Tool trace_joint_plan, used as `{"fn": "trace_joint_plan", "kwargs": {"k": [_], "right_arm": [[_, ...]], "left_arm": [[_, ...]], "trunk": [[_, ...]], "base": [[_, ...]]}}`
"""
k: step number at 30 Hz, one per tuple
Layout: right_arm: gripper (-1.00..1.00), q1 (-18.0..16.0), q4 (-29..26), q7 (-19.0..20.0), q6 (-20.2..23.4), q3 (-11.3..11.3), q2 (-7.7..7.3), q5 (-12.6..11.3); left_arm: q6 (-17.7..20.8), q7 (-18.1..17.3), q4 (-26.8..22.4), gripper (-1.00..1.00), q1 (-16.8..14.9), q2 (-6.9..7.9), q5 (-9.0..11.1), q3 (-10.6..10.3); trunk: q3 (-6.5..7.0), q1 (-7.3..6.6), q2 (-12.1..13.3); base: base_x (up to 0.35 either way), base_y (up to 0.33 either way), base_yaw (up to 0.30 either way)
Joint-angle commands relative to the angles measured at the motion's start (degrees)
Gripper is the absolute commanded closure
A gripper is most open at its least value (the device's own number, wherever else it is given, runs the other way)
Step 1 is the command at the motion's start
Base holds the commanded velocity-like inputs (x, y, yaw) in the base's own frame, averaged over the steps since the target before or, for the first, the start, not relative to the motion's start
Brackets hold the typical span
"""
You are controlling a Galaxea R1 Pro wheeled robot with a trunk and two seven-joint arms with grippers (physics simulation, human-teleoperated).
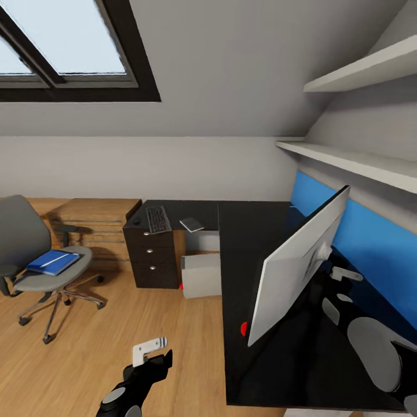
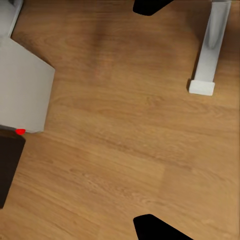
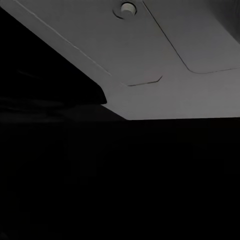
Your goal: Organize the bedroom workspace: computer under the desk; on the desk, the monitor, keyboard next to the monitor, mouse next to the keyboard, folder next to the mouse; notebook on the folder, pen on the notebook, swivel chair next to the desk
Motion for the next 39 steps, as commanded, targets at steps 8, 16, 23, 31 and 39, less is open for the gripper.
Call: {"fn": "trace_joint_plan", "kwargs": {"k": [8, 16, 23, 31, 39], "right_arm": [[1.0, 1.2, 1.1, -0.1, -0.3, -0.8, -0.01, 0.3], [1.0, 1.2, 1.1, -0.2, -0.3, -0.8, -0.01, 0.3], [1.0, 1.2, 1.1, -0.2, -0.3, -0.8, -0.01, 0.3], [1.0, 1.2, 1.1, -0.2, -0.3, -0.8, -0.01, 0.3], [1.0, 1.2, 1.1, -0.1, -0.3, -0.8, -0.01, 0.3]], "left_arm": [[0.0, 0.5, -0.1, -1.0, 0.0, 0.19, 0.6, 0.0], [0.1, 0.5, -0.1, -1.0, 0.0, 0.16, 0.6, 0.0], [0.1, 0.5, -0.1, -1.0, 0.0, 0.18, 0.7, 0.0], [0.1, 0.5, -0.1, -1.0, 0.0, 0.18, 0.7, 0.0], [0.1, 0.4, -0.1, -1.0, 0.0, 0.17, 0.7, 0.0]], "trunk": [[-0.08, 0.04, 0.0], [-0.08, 0.04, 0.0], [-0.08, 0.04, 0.0], [-0.08, 0.04, 0.0], [-0.08, 0.04, 0.0]], "base": [[0.237, -0.244, 0.0], [0.114, -0.081, 0.0], [0.05, 0.0, 0.0], [0.101, 0.0, 0.0], [0.044, 0.0, 0.0]]}}
